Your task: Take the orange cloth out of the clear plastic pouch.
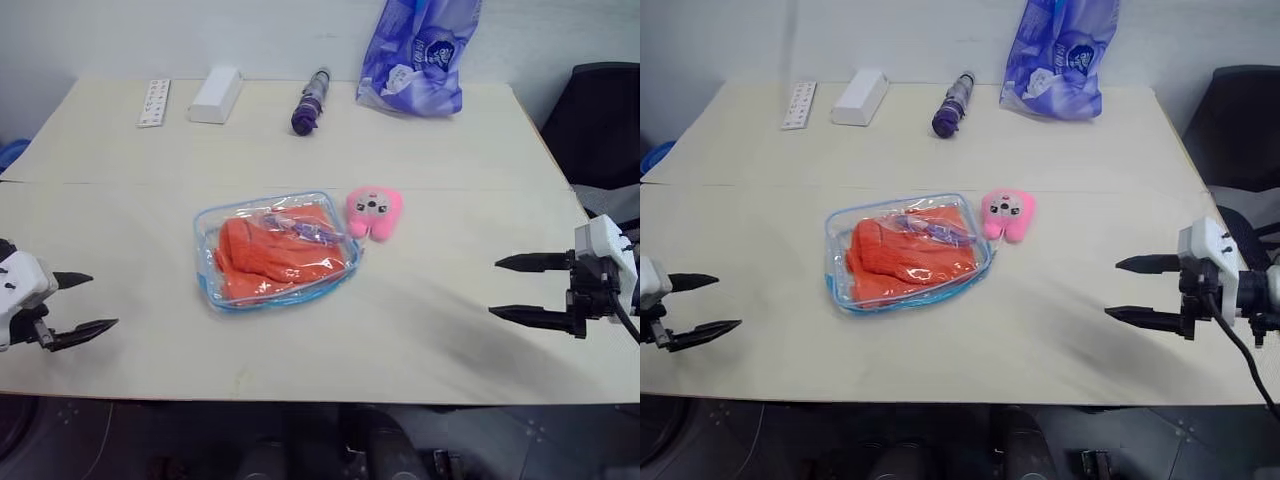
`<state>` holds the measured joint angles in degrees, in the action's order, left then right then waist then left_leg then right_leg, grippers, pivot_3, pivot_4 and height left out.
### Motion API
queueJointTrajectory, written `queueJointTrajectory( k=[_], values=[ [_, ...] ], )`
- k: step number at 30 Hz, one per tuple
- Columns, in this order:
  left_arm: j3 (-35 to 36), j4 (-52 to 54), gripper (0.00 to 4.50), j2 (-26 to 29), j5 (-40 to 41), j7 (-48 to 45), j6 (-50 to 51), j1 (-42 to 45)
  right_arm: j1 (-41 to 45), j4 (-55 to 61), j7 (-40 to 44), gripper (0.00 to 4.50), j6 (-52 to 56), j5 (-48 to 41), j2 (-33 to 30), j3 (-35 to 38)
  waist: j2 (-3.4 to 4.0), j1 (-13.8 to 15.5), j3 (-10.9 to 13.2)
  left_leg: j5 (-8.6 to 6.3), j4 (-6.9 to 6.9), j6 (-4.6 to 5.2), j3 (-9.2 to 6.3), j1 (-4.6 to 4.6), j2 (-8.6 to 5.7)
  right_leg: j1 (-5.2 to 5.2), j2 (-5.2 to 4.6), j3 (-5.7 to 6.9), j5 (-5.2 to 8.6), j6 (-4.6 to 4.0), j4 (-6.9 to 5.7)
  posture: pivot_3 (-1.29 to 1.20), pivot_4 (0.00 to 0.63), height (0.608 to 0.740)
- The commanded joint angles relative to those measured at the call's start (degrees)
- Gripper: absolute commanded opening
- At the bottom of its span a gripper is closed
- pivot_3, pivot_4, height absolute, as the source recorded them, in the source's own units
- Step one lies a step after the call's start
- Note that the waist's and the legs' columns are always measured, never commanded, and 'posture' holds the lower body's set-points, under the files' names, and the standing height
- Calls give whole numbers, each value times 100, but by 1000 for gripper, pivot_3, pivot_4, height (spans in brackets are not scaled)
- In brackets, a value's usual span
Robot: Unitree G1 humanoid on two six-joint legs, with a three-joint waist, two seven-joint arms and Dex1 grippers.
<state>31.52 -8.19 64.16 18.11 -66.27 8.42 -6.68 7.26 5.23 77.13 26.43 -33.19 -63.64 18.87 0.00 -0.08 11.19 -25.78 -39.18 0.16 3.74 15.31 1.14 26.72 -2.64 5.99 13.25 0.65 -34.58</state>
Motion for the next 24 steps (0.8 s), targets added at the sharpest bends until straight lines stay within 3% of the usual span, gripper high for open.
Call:
queueJointTrajectory(
  k=[1,24],
  values=[
    [47,21,4475,-4,-16,67,-77,105,-54,235,-116,4500,21,-97,43,268,1,-1,0,0,0,-1,1,0,0,0,0,0,0,0,0,0,150,740],
    [-16,899,4475,-365,350,227,1029,127,-153,430,-895,4500,-132,159,309,189,1,4,1,9,-1,-19,3,-3,-1,0,1,-5,0,0,-14,0,150,740]
  ],
)
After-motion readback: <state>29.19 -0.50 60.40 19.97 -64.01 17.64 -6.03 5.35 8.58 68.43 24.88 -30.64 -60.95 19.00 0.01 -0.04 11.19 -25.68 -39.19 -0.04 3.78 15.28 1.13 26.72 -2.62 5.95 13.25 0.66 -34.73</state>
